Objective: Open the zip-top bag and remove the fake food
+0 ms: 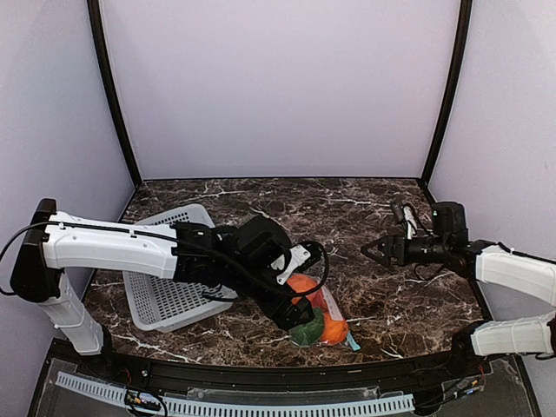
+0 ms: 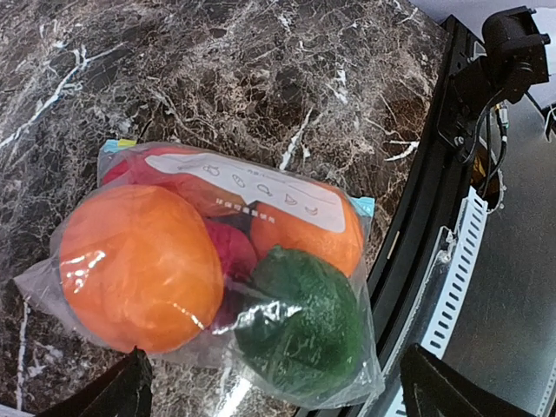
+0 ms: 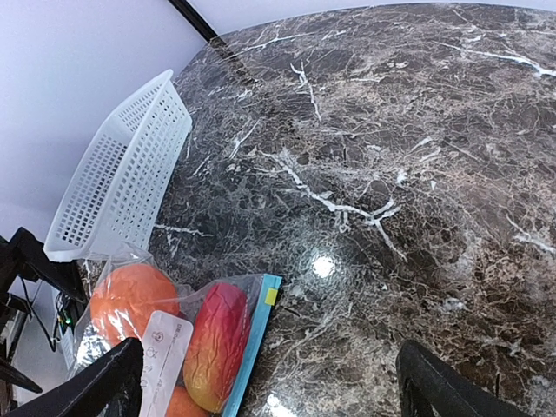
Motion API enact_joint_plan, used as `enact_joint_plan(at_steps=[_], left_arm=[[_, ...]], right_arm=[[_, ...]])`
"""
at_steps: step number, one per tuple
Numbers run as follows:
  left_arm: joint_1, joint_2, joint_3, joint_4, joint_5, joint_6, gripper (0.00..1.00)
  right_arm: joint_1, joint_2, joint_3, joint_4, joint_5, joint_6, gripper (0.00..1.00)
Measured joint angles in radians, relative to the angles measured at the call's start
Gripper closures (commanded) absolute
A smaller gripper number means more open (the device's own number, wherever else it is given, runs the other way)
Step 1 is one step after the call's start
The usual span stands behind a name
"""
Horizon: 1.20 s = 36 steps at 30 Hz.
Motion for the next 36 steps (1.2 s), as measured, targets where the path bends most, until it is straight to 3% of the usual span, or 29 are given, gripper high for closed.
enact_joint_plan(at_steps=[13, 25, 30, 36], left_arm=[[-0.006, 0.11, 0.028, 0.014, 0.007, -0.292, 0.01], [0.061, 0.241, 0.124, 0.025, 0.013, -0.407, 0.02], [0.106, 0.262, 0.124, 0.109, 0.051, -0.423, 0.22], [0.129, 0.336, 0.124, 0.222, 0.141, -0.426, 0.22]], right_arm=[[0.0, -0.042, -0.065, -0.002, 0.001, 0.022, 0.01], [0.0, -0.049, -0.121, 0.045, -0.023, 0.061, 0.01], [0.0, -0.048, -0.137, 0.063, -0.029, 0.078, 0.01], [0.0, -0.033, -0.143, 0.097, -0.04, 0.09, 0.01]])
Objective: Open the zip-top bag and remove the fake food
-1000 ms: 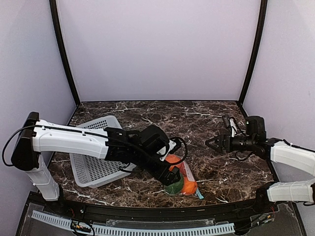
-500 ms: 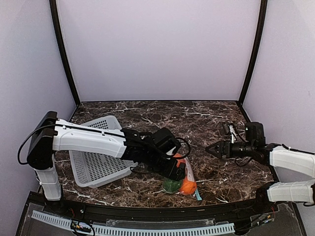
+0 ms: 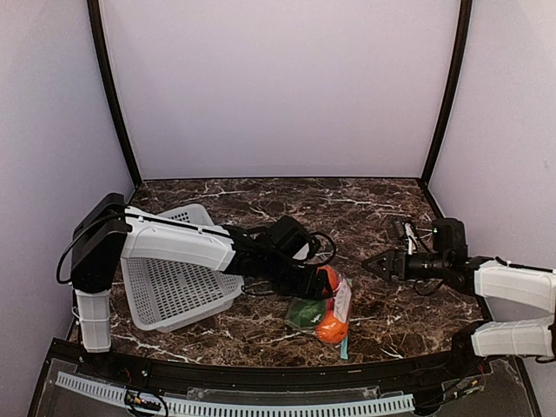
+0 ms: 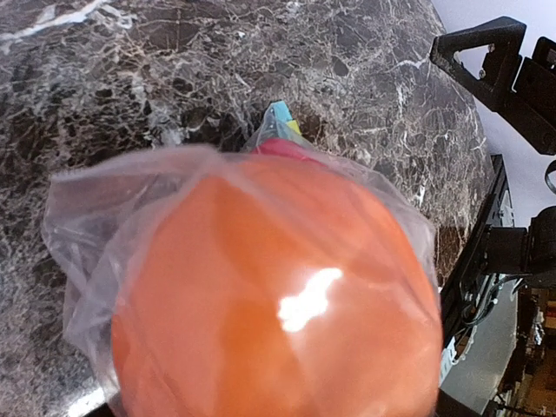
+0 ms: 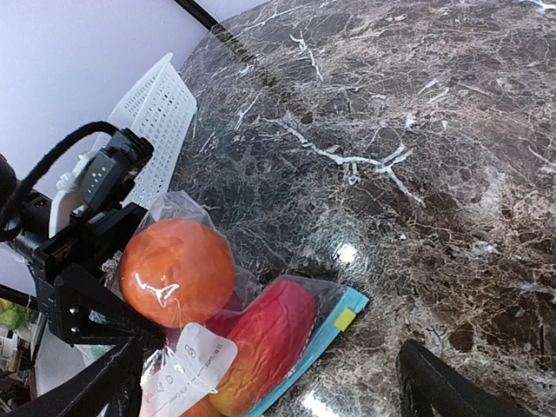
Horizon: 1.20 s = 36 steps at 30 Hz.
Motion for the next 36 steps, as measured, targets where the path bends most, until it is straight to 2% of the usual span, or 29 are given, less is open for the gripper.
enact_joint_plan(at_steps=[2, 4, 7, 11, 18, 25, 32, 36], left_arm=[[0.002, 0.023, 0.011, 0.012, 0.025, -0.001, 0.21], [0.004, 0.046, 0.022, 0.03, 0.053, -0.002, 0.27], [0.006, 0.057, 0.023, 0.046, 0.086, -0.008, 0.49], [0.019, 0.058, 0.01, 0.103, 0.14, -0.01, 0.6], [0.094, 0.014, -0.097, 0.245, 0.23, -0.011, 0.6], [0.191, -0.133, -0.123, 0.328, 0.269, 0.048, 0.58], [0.226, -0.287, -0.122, 0.426, 0.286, 0.11, 0.58], [0.234, -0.305, -0.122, 0.472, 0.288, 0.121, 0.58]], right_arm=[[0.0, 0.003, 0.0, 0.007, -0.001, 0.006, 0.01], [-0.001, 0.003, 0.0, 0.011, -0.005, 0.014, 0.01], [-0.01, 0.003, 0.0, 0.022, -0.019, 0.022, 0.01], [-0.046, 0.0, 0.0, 0.038, -0.052, 0.042, 0.01], [-0.106, -0.053, 0.001, 0.045, -0.121, 0.066, 0.01], [-0.113, -0.14, 0.031, 0.05, -0.213, 0.091, 0.02], [-0.092, -0.127, 0.035, 0.155, -0.321, 0.189, 0.16], [-0.044, -0.108, 0.037, 0.223, -0.348, 0.231, 0.25]])
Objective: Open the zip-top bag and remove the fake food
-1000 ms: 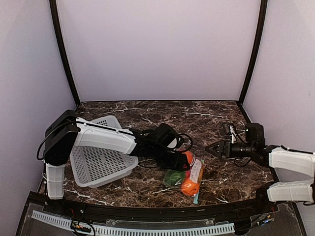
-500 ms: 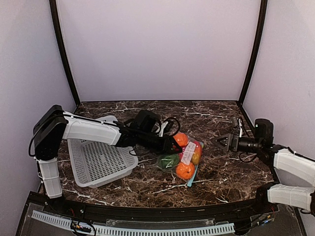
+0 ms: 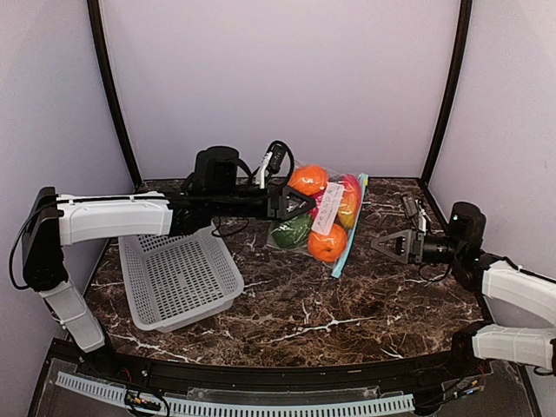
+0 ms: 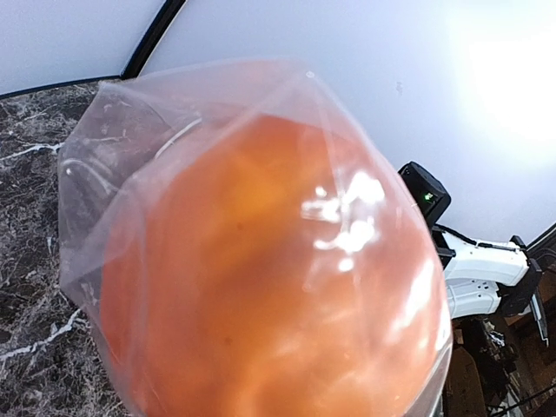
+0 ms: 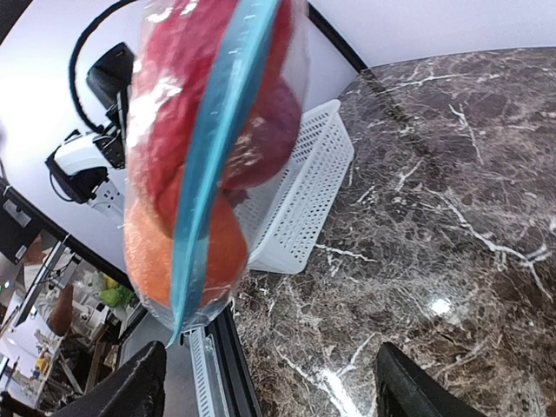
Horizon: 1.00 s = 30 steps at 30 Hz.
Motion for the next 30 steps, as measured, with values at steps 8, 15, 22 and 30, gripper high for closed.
enact_joint_plan(at_steps=[8, 15, 22, 30], left_arm=[[0.004, 0.0, -0.015, 0.072, 0.003, -0.009, 0.59], [0.004, 0.0, -0.042, 0.151, 0.025, -0.045, 0.59], [0.004, 0.0, -0.064, 0.18, 0.024, -0.059, 0.59], [0.004, 0.001, -0.08, 0.204, 0.025, -0.069, 0.6]], right_arm=[[0.068, 0.039, 0.036, 0.114, -0.026, 0.063, 0.35], [0.09, 0.115, 0.047, 0.188, -0.025, 0.1, 0.42], [0.111, 0.165, 0.071, 0.304, -0.026, 0.155, 0.47], [0.137, 0.2, 0.092, 0.364, -0.026, 0.181, 0.6]])
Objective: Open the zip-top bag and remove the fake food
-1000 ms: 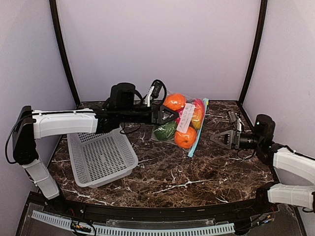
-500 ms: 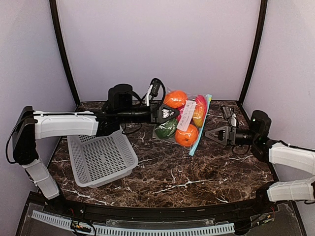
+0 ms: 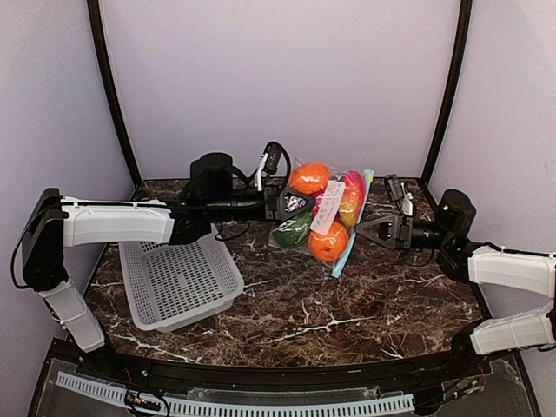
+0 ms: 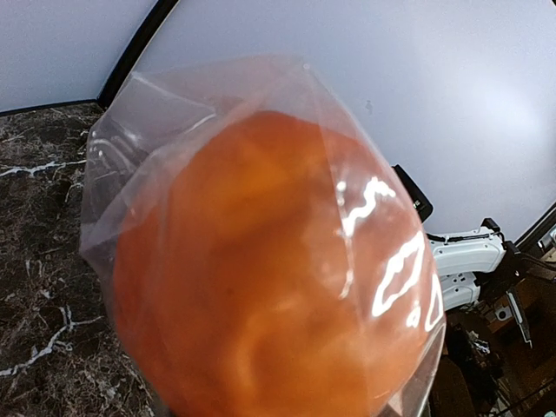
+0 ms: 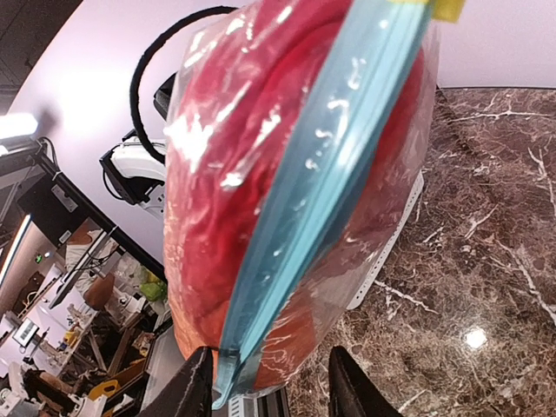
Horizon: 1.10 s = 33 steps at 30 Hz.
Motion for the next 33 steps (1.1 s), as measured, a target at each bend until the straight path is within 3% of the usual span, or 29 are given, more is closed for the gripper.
enact_joint_plan(at_steps=[8, 13, 15, 23, 33], left_arm=[[0.003, 0.0, -0.01, 0.015, -0.001, -0.01, 0.6], [0.006, 0.0, -0.014, 0.027, -0.003, -0.011, 0.6], [0.009, 0.0, -0.016, 0.033, -0.003, -0.011, 0.59], [0.015, 0.0, -0.018, 0.021, -0.003, 0.012, 0.21], [0.081, -0.072, -0.097, -0.084, -0.009, 0.074, 0.02]], right_arm=[[0.014, 0.036, 0.003, 0.057, -0.009, 0.032, 0.74], [0.023, 0.051, 0.012, 0.09, -0.022, 0.052, 0.99], [0.026, 0.057, 0.017, 0.092, -0.024, 0.053, 1.0], [0.03, 0.045, 0.046, -0.041, 0.006, -0.021, 1.0], [0.031, -0.024, 0.197, -0.48, 0.151, -0.309, 1.0]])
